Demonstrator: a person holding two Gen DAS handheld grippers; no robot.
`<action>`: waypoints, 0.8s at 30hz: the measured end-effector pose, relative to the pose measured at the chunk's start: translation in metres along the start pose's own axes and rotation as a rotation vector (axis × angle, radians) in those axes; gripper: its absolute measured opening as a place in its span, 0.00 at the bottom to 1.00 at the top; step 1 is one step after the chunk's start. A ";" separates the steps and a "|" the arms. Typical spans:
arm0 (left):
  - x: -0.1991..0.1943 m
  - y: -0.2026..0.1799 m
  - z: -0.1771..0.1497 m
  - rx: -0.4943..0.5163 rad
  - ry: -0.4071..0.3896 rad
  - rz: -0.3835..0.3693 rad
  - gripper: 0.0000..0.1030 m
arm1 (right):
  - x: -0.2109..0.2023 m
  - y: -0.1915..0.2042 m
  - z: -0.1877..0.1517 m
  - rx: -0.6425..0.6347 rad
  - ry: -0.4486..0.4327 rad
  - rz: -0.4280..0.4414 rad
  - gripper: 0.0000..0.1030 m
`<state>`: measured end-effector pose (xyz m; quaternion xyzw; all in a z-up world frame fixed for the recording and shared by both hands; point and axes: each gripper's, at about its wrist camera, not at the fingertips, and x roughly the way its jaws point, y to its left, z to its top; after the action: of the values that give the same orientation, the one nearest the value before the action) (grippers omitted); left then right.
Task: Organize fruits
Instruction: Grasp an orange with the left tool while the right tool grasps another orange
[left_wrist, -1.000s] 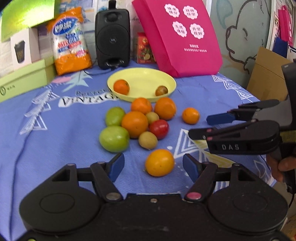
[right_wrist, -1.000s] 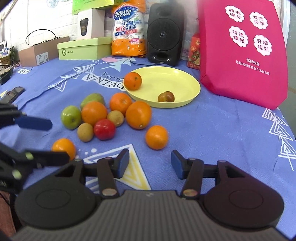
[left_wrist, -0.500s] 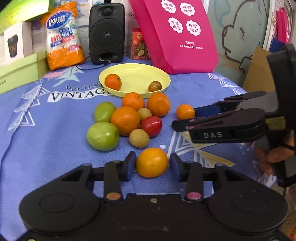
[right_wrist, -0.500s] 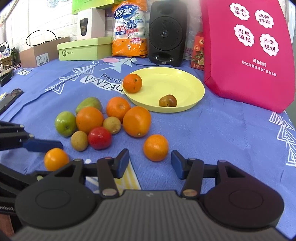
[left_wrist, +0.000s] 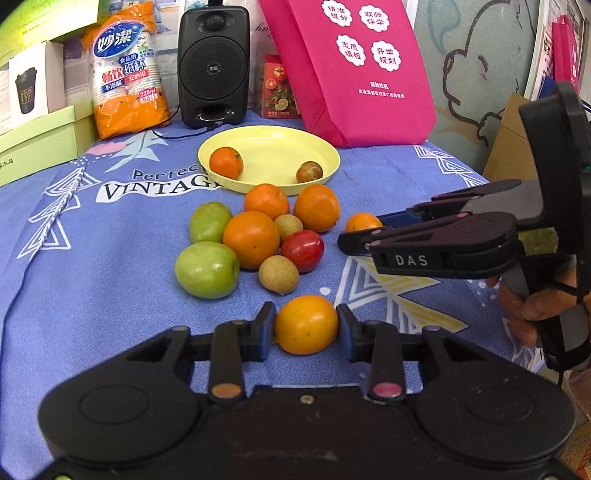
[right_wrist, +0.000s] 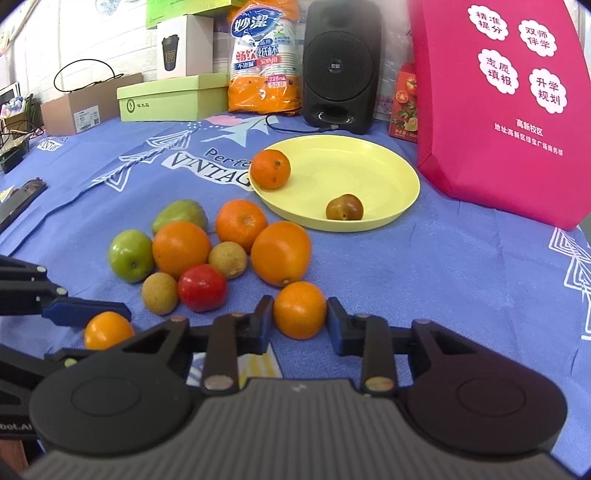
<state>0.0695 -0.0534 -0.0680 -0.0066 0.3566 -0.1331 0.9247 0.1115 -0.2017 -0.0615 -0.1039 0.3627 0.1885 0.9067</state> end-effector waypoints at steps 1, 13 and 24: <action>-0.001 0.000 0.000 0.000 0.000 0.001 0.33 | -0.002 0.000 -0.001 0.003 -0.001 0.001 0.29; -0.019 0.002 0.008 -0.002 -0.036 0.027 0.33 | -0.026 0.003 -0.006 -0.001 -0.020 -0.002 0.29; -0.023 0.022 0.037 -0.034 -0.076 0.023 0.33 | -0.033 0.001 0.008 -0.007 -0.060 -0.002 0.29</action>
<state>0.0827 -0.0293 -0.0277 -0.0235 0.3234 -0.1161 0.9388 0.0941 -0.2075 -0.0333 -0.1019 0.3343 0.1920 0.9170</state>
